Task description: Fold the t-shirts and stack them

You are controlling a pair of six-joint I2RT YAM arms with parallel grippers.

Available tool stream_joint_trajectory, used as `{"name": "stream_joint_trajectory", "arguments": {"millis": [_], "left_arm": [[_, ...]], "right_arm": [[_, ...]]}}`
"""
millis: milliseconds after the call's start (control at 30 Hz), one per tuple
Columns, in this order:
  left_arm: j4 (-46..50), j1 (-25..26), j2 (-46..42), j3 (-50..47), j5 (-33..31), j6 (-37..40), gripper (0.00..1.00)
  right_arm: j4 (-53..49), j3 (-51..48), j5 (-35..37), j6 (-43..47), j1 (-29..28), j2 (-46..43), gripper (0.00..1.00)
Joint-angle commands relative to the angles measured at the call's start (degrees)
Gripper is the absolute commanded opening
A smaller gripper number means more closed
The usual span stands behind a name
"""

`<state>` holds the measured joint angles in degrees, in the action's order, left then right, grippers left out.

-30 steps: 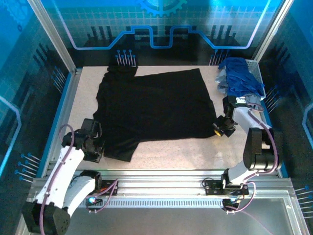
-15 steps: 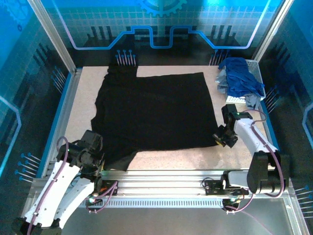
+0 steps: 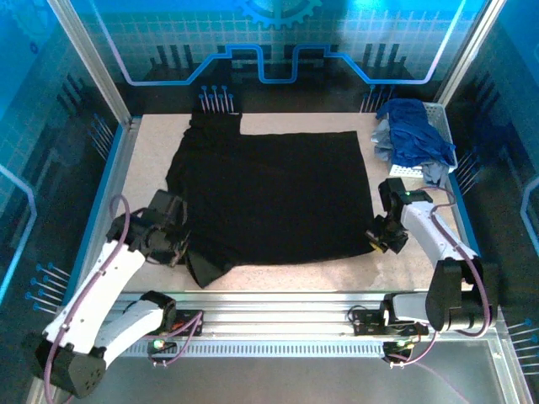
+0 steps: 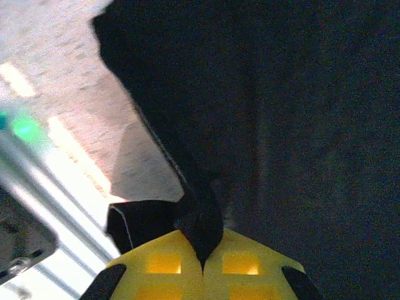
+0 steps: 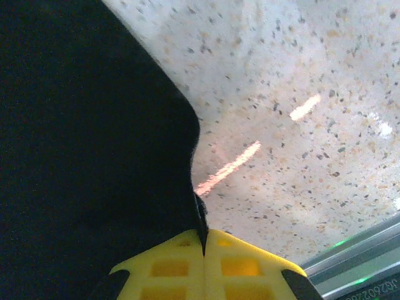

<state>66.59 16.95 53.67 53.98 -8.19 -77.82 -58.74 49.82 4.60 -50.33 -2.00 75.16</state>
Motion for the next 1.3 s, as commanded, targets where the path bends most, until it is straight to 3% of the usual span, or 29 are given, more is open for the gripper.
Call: {"name": "stream_joint_trajectory", "arguments": {"millis": [0, 467, 700, 1267], "left_arm": [[-7.93, -0.05, 5.99, 5.54, -2.80, 6.47, 0.00], [-17.15, -9.68, 23.26, 18.61, -1.71, 19.88, 0.00], [-18.67, -14.38, 24.99, 19.42, -3.06, 22.93, 0.00], [-23.26, -17.60, 32.63, 26.47, -2.75, 32.41, 0.00]], "right_arm": [[-2.93, 4.58, 1.87, 0.60, -0.85, 1.92, 0.00], [-2.04, 18.55, 2.43, 1.18, 1.25, 14.53, 0.00], [-1.64, 24.65, 3.32, 1.43, 2.00, 20.33, 0.00], [-2.20, 35.72, 4.03, 2.73, 2.15, 29.57, 0.00]]}}
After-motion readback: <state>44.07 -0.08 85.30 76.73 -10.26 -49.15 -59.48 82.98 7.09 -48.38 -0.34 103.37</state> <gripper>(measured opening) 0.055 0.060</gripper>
